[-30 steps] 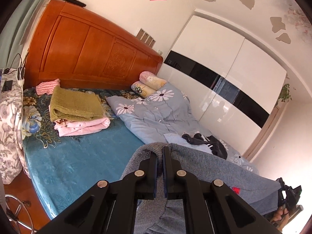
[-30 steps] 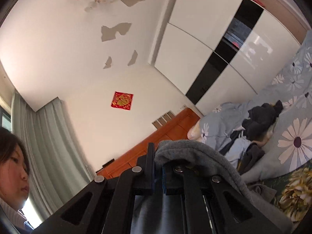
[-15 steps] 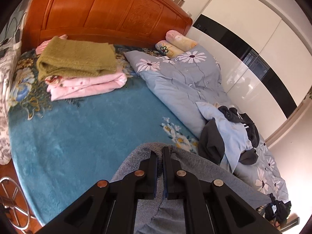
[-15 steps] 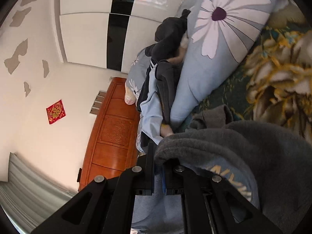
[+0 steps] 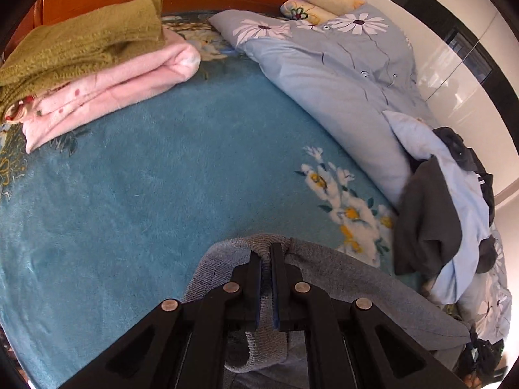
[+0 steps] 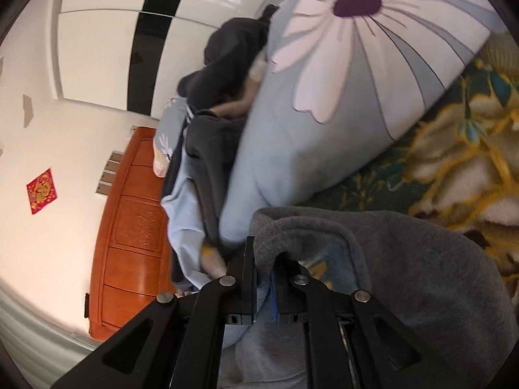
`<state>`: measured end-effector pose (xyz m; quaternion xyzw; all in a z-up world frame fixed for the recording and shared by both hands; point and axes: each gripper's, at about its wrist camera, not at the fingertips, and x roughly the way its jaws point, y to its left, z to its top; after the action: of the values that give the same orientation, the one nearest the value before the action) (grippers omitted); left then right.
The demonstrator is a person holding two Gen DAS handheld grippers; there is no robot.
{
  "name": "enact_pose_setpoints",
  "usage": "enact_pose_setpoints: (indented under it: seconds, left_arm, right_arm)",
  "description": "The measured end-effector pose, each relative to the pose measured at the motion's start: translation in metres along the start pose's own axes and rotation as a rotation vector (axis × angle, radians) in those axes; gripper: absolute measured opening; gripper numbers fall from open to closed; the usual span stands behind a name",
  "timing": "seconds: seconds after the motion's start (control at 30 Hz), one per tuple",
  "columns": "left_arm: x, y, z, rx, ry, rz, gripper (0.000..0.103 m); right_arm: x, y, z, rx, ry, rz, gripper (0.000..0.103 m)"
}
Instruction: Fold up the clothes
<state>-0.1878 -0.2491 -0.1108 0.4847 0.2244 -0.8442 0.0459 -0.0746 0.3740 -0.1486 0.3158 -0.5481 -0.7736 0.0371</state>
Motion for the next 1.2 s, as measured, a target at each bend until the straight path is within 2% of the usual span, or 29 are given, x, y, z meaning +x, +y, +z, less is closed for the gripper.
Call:
enact_pose_setpoints:
  seconds: [0.1,0.2,0.23,0.27,0.3,0.33,0.37,0.4,0.5,0.57,0.67,0.77,0.83,0.9,1.0,1.13,1.17,1.2]
  left_arm:
    - [0.003,0.003,0.0,-0.021,0.032,-0.02,0.01]
    - [-0.006,0.002,0.0,-0.029,0.068,-0.07,0.012]
    - [-0.011,0.002,-0.002,-0.027,0.085,-0.081,0.019]
    - [-0.016,0.001,-0.004,-0.024,0.102,-0.092,0.032]
    - [-0.022,0.001,-0.008,-0.024,0.11,-0.101,0.038]
    - [-0.03,0.002,-0.014,-0.023,0.107,-0.107,0.048]
    - [-0.039,0.004,-0.019,-0.021,0.093,-0.109,0.05]
    - [-0.05,0.007,-0.026,-0.02,0.068,-0.109,0.05]
    - [-0.084,0.022,-0.05,-0.041,-0.001,-0.06,0.053]
    - [-0.103,0.039,-0.073,-0.068,-0.053,-0.017,0.058]
    - [-0.115,0.062,-0.11,-0.108,-0.076,0.05,0.059]
    - [-0.117,0.076,-0.137,-0.162,-0.069,0.051,0.059]
    - [-0.117,0.083,-0.152,-0.196,-0.061,0.039,0.059]
    - [-0.114,0.084,-0.161,-0.224,-0.047,0.032,0.059]
    - [-0.108,0.086,-0.171,-0.261,-0.02,0.022,0.059]
    - [-0.105,0.085,-0.18,-0.285,0.005,0.002,0.059]
    - [-0.104,0.084,-0.181,-0.285,0.005,0.002,0.059]
    - [-0.105,0.083,-0.183,-0.285,0.004,0.0,0.059]
  right_arm:
    - [0.003,-0.01,-0.002,0.007,0.011,-0.022,0.008]
    - [0.001,-0.001,-0.004,-0.055,0.018,-0.064,0.008]
    - [0.001,0.003,-0.004,-0.078,0.019,-0.079,0.01]
    - [-0.001,0.008,-0.006,-0.103,0.022,-0.092,0.018]
    - [-0.004,0.013,-0.008,-0.133,0.03,-0.1,0.032]
    - [-0.006,0.019,-0.01,-0.165,0.041,-0.108,0.04]
    - [-0.01,0.024,-0.014,-0.201,0.048,-0.12,0.053]
    - [-0.015,0.029,-0.018,-0.238,0.056,-0.133,0.058]
    - [-0.034,0.041,-0.033,-0.347,0.066,-0.16,0.058]
    - [-0.053,0.045,-0.043,-0.407,0.064,-0.178,0.059]
    - [-0.079,0.041,-0.062,-0.492,0.067,-0.265,0.066]
    - [-0.088,0.033,-0.088,-0.619,0.126,-0.396,0.067]
    - [-0.087,0.029,-0.108,-0.706,0.181,-0.447,0.067]
    - [-0.085,0.029,-0.125,-0.794,0.196,-0.488,0.067]
    - [-0.076,0.025,-0.138,-0.843,0.238,-0.531,0.067]
    - [-0.065,0.026,-0.149,-0.917,0.233,-0.617,0.067]
    - [-0.063,0.024,-0.15,-0.927,0.232,-0.634,0.065]
    - [-0.062,0.024,-0.15,-0.932,0.226,-0.654,0.058]
